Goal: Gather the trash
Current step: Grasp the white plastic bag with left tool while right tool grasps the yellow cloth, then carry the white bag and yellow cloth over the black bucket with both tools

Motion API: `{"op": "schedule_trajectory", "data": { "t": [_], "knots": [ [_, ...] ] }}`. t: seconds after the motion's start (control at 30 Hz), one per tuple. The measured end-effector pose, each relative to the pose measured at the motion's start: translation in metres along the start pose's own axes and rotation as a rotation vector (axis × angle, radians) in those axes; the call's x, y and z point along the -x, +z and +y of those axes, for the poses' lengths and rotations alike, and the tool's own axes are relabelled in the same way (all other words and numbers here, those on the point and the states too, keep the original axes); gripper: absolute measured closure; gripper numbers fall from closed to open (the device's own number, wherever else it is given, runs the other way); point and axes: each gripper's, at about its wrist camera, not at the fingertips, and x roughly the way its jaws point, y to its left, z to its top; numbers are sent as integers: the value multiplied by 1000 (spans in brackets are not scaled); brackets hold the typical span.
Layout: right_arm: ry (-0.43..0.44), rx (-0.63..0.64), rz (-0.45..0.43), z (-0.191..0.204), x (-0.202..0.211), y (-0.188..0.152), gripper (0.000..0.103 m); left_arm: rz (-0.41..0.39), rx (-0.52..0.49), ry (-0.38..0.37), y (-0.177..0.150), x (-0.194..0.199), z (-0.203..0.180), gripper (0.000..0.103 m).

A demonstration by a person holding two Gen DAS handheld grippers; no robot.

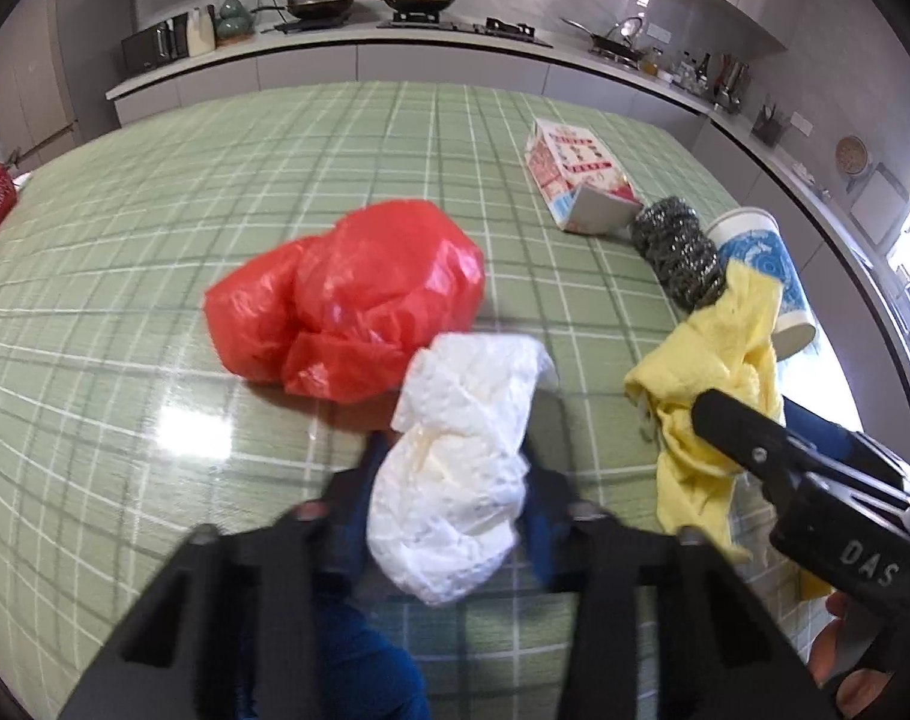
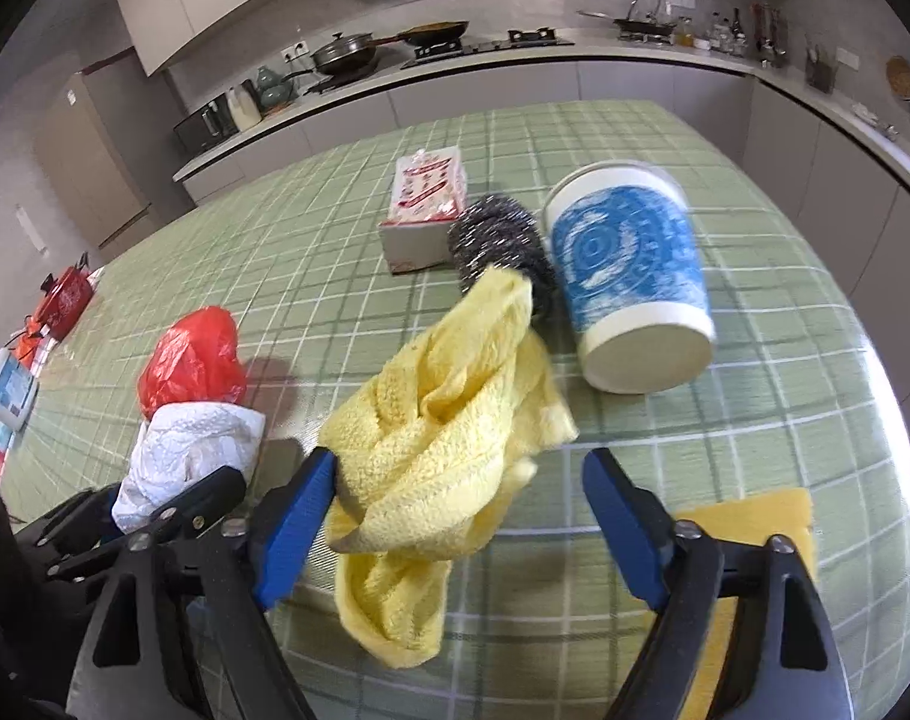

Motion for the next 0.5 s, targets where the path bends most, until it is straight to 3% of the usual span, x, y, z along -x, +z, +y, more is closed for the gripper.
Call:
{"op": "schedule_trajectory", "data": {
  "t": [0.07,0.2,0.5],
  "knots": [
    [26,12,17,3,-5,-1,50,-9,3,-13,0,1,0,75],
    [46,53,16,12,-7,-2,63,-36,0,-29,0,8,-1,79],
    [76,50,-73,10,31,6,65,-98,11,-46,10,41,-13,79]
  ]
}}
